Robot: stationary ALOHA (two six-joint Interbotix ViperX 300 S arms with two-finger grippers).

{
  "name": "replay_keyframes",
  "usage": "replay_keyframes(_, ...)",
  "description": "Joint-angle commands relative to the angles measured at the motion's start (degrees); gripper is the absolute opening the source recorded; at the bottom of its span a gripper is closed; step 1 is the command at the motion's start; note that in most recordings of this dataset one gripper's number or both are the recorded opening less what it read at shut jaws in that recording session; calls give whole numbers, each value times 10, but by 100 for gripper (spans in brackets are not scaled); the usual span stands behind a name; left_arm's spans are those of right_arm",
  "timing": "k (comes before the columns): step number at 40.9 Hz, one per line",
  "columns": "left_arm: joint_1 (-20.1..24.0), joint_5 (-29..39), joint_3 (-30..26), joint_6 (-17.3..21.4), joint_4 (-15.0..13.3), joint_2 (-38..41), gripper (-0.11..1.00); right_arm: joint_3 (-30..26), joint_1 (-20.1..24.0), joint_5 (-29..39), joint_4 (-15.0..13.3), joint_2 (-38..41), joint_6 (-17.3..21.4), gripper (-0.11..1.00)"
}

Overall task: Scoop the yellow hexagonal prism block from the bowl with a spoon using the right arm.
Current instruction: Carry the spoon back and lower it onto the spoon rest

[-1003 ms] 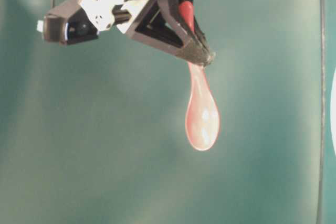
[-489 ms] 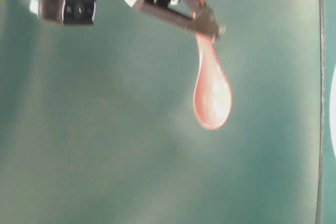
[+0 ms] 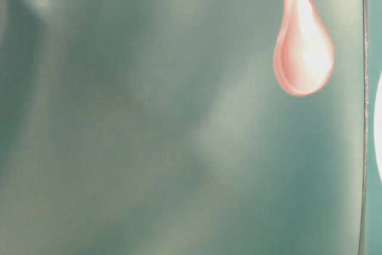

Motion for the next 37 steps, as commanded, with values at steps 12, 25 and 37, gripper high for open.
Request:
replay_keyframes(12, -1, -1, -16, -1, 1, 2, -1, 81, 82, -116, 76, 30, 3, 9)
replay_keyframes(25, -1, -1, -16, -1, 2, 2, -1, 88, 123, -138, 132, 111, 3, 9)
replay_keyframes(37, -1, -2, -17, -1, 2, 2, -1, 90, 134, -178, 149, 129, 5, 9)
